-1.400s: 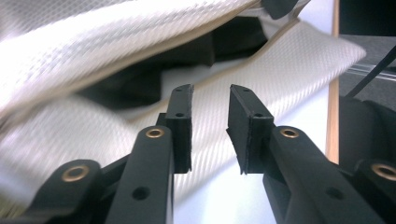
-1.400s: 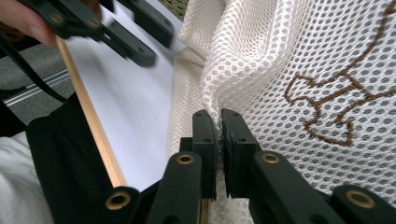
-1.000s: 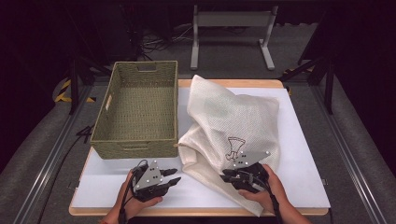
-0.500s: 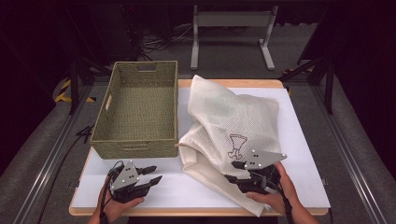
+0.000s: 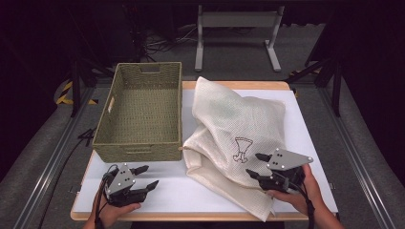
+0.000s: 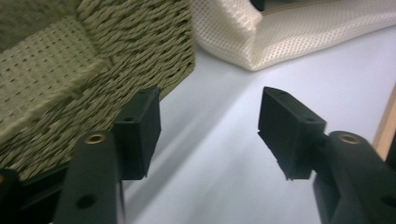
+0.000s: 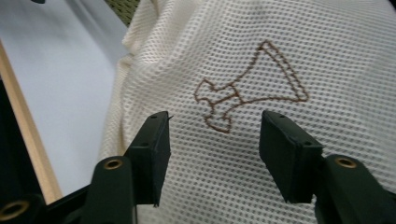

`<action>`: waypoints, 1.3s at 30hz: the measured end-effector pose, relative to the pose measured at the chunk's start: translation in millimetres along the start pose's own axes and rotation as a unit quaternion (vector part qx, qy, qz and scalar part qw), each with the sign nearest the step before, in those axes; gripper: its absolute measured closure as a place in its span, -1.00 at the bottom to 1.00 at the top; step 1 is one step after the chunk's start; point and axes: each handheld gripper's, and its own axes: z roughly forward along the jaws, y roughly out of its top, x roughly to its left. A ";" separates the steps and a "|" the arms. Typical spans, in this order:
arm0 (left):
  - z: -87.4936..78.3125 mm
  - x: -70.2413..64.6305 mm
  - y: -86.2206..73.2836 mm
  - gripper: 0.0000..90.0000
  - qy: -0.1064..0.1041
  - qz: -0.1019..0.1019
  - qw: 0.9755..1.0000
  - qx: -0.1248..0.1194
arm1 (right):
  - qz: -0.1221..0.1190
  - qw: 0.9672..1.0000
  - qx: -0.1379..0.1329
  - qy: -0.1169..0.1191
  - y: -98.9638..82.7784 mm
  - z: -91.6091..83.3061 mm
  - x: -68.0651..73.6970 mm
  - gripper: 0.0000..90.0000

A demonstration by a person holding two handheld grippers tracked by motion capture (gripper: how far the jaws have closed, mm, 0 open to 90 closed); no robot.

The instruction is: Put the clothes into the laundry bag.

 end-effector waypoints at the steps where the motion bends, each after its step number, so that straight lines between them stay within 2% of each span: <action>1: -0.9 0.6 -1.5 -0.19 0.004 -0.003 1.000 0.001 | 0.003 1.000 -0.003 -0.002 -1.4 -2.0 -2.6 -0.06; 3: -2.2 2.0 -3.7 -0.27 0.004 -0.005 1.000 0.002 | 0.001 1.000 -0.005 -0.009 -5.5 -6.4 -6.7 -0.10; 5: -3.7 2.7 -6.4 -0.32 0.015 -0.007 1.000 0.007 | -0.007 1.000 -0.005 -0.022 -11.5 -10.4 -10.2 -0.15; 7: -4.5 3.4 -7.9 -0.36 0.016 -0.009 1.000 0.007 | -0.003 1.000 -0.006 -0.024 -16.2 -13.4 -12.8 -0.16; 15: -11.4 10.0 -21.0 -0.52 0.034 -0.024 0.999 0.010 | 0.030 0.998 -0.027 -0.047 -48.4 -35.3 -27.8 -0.29; 17: -12.7 11.9 -23.3 -0.56 0.040 -0.024 0.999 0.012 | 0.035 0.997 -0.029 -0.059 -56.6 -40.8 -30.4 -0.36; 20: -14.2 13.0 -26.4 -0.58 0.054 -0.022 0.998 0.022 | 0.047 0.996 -0.034 -0.062 -68.5 -47.5 -33.4 -0.35; 22: -15.6 14.1 -29.1 -0.59 0.061 -0.022 0.998 0.025 | 0.052 0.995 -0.038 -0.077 -79.3 -51.3 -35.0 -0.35; 26: -17.1 17.6 -32.7 -0.62 0.064 -0.033 0.997 0.020 | 0.058 0.994 -0.029 -0.090 -95.4 -51.4 -37.3 -0.37; 29: -17.2 19.2 -36.9 -0.69 0.065 -0.046 0.997 0.018 | 0.071 0.992 -0.019 -0.104 -112.6 -46.3 -39.2 -0.43; 31: -16.9 20.4 -40.3 -0.73 0.068 -0.057 0.996 0.015 | 0.087 0.991 -0.018 -0.103 -122.8 -43.3 -40.7 -0.49; 33: -16.7 21.6 -42.2 -0.75 0.072 -0.062 0.995 0.013 | 0.087 0.989 -0.004 -0.121 -131.0 -39.7 -40.9 -0.50; 35: -17.1 21.6 -41.8 -0.76 0.076 -0.066 0.995 0.013 | 0.092 0.989 -0.005 -0.120 -133.8 -38.4 -41.6 -0.53; 39: -20.2 21.8 -42.4 -0.78 0.080 -0.072 0.994 0.005 | 0.087 0.987 -0.004 -0.138 -140.1 -33.6 -43.1 -0.57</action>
